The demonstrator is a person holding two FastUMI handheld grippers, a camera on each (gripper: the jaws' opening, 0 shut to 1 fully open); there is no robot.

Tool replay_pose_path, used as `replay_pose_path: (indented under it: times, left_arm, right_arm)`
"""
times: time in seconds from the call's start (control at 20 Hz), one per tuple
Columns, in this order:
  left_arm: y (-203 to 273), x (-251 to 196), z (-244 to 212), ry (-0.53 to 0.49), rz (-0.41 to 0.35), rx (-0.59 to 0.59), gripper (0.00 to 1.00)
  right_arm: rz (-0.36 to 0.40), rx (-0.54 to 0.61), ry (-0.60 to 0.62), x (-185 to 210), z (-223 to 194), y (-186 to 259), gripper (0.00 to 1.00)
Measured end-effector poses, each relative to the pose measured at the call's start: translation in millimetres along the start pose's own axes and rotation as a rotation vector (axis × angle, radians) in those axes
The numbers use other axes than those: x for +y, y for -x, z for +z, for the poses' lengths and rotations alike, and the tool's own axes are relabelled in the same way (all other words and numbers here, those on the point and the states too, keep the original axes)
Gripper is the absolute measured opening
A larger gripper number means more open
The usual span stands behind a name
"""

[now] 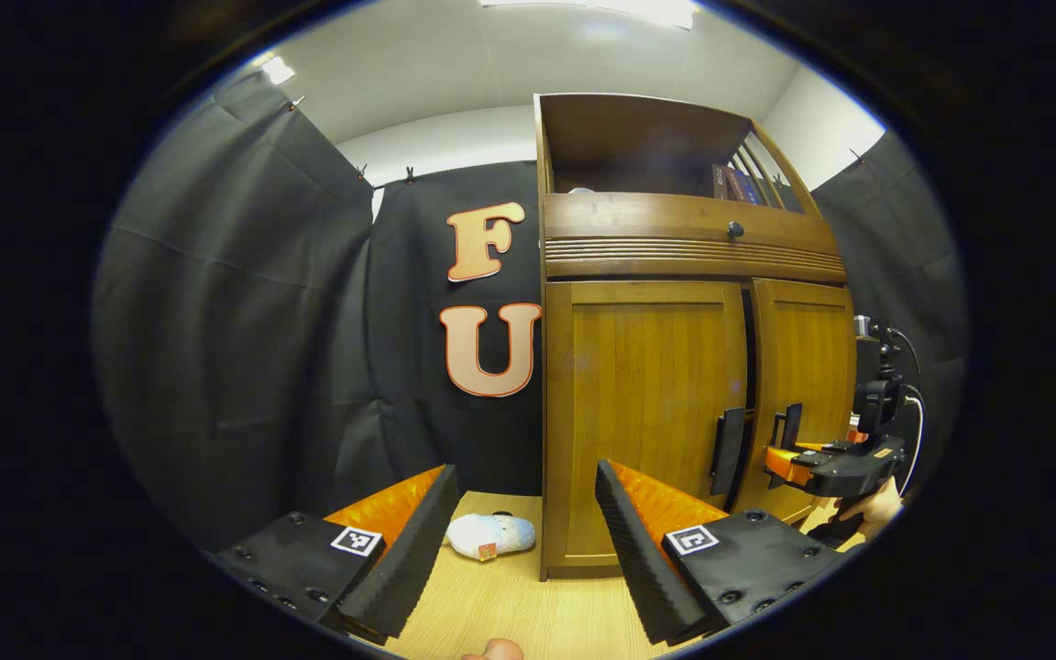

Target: Open the right door of the double-door shoe cabinet with the right hand, and open the left door with the left hand.

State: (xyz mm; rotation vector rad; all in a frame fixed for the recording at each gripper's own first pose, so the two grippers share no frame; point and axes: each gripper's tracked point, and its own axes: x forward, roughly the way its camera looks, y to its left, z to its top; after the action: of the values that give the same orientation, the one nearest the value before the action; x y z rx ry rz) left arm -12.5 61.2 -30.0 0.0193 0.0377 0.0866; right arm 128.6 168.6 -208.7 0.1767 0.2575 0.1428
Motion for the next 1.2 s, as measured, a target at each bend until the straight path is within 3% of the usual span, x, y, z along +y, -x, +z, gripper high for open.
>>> replay_pose_path:
  times: [0.55,0.7,0.75,0.8,0.85,1.15,1.2]
  left_arm:
    - [25,-9,6,0.01,-0.014,-0.006,0.93]
    - [32,-15,9,0.012,-0.024,-0.009,0.94]
    - [34,-18,9,0.013,-0.028,-0.01,0.94]
    - [36,-20,10,0.015,-0.031,-0.009,1.0]
    - [38,-22,11,0.016,-0.034,-0.009,1.0]
    - [47,-33,8,0.031,-0.048,0.005,1.0]
    - [49,-35,9,0.032,-0.049,0.005,0.94]
  right_arm:
    - [0.036,0.002,0.003,-17,1,60,0.27]
    - [0.04,0.0,0.001,-24,0,77,0.27]
    - [0.041,0.0,0.002,-27,0,83,0.22]
    - [0.041,-0.005,0.001,-29,2,89,0.22]
    - [0.041,-0.006,0.003,-33,1,94,0.27]
    - [0.026,-0.009,0.015,-58,2,128,0.27]
    - [0.022,-0.009,0.017,-62,2,133,0.27]
